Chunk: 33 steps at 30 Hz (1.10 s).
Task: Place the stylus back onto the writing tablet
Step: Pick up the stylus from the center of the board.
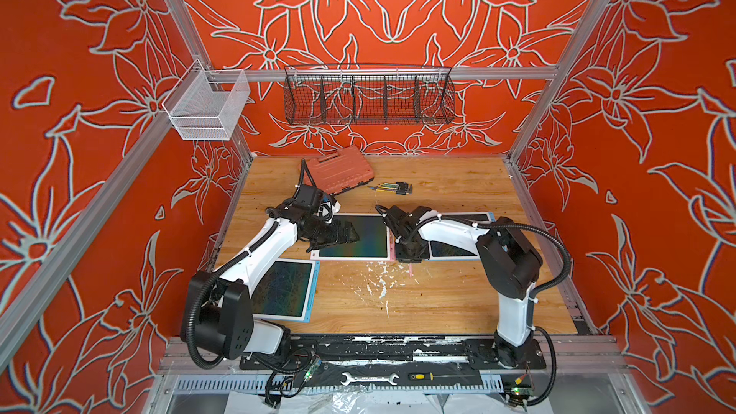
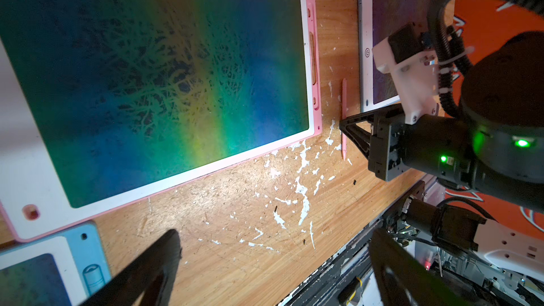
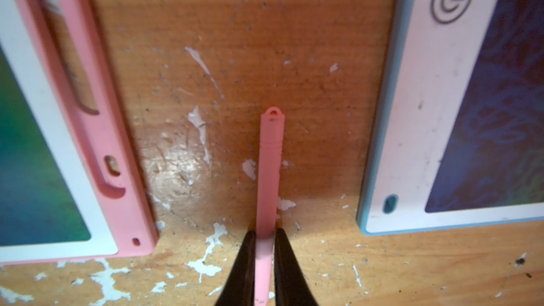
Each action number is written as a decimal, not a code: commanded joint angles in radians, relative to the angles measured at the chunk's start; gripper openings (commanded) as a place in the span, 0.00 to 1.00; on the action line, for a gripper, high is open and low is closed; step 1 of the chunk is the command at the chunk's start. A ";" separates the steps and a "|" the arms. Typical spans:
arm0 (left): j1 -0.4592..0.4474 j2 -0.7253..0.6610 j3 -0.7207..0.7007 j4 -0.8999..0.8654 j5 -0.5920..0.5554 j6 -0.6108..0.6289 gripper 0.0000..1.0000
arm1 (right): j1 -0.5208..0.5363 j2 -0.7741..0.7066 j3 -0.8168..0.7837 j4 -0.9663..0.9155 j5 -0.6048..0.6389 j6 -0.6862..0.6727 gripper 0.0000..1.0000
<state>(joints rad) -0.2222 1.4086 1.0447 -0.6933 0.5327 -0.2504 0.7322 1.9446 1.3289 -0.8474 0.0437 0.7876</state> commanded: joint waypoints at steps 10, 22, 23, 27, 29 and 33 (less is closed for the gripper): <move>-0.005 -0.021 -0.015 0.003 -0.007 0.006 0.97 | -0.011 0.042 -0.004 -0.005 -0.015 0.010 0.12; -0.004 -0.020 -0.016 0.005 -0.010 0.003 0.97 | -0.014 0.031 -0.012 -0.001 -0.017 0.022 0.10; -0.003 -0.022 -0.016 0.005 -0.011 0.005 0.97 | -0.014 0.029 -0.009 -0.004 -0.014 0.022 0.10; -0.004 -0.019 -0.018 0.006 -0.011 0.004 0.97 | -0.015 0.025 0.012 -0.014 -0.005 0.023 0.09; -0.004 -0.018 -0.015 0.006 -0.011 0.004 0.97 | -0.014 0.023 0.020 -0.019 -0.004 0.024 0.09; -0.003 -0.020 -0.017 0.006 -0.013 0.005 0.97 | -0.013 0.016 0.031 -0.026 0.001 0.029 0.09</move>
<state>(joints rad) -0.2222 1.4086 1.0420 -0.6914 0.5194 -0.2504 0.7223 1.9446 1.3479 -0.8570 0.0227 0.7929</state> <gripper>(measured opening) 0.975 0.094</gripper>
